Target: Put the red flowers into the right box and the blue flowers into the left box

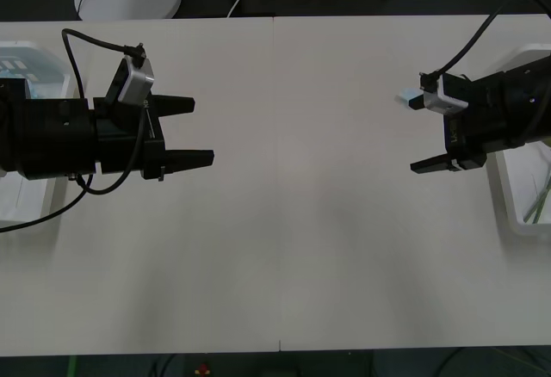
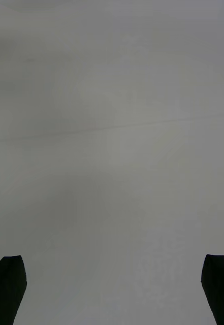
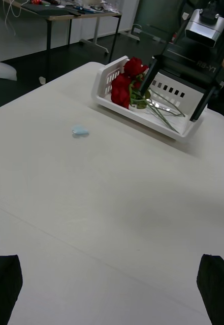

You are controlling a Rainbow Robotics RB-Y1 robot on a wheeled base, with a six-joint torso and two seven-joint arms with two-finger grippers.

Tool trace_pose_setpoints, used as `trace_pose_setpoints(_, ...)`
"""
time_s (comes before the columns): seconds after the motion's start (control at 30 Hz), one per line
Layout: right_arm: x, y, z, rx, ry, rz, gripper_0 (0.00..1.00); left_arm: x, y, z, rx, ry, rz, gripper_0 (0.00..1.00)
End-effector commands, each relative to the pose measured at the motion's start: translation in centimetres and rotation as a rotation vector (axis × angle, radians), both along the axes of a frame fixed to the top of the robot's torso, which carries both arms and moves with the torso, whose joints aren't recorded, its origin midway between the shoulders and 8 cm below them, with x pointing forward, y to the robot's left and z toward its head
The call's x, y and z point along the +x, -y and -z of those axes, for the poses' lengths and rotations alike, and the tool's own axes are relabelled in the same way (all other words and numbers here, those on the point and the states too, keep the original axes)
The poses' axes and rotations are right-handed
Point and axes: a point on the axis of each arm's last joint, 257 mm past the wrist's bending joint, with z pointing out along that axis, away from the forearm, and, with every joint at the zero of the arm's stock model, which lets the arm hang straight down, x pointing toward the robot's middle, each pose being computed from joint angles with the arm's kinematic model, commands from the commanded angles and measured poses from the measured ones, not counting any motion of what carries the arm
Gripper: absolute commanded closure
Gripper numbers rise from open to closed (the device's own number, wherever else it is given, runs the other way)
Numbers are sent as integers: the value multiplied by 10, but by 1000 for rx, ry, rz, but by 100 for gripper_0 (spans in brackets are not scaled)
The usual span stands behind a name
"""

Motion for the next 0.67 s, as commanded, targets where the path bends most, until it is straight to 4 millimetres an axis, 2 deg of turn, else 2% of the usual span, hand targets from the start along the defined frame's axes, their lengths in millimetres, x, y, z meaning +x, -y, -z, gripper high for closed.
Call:
trace_pose_setpoints(0.03, 14, -28, -17, 38, 24, -36, 0, -2, 6, -18, 24, 46, 29, 0)
trace_pose_setpoints(0.2, 19, -38, -15, 66, 32, -30, 0, -2, 6, -18, 24, 46, 29, 0)
trace_pose_setpoints(0.67, 21, -39, -13, 65, 38, -27, 0, -2, 6, -18, 24, 46, 29, 0)
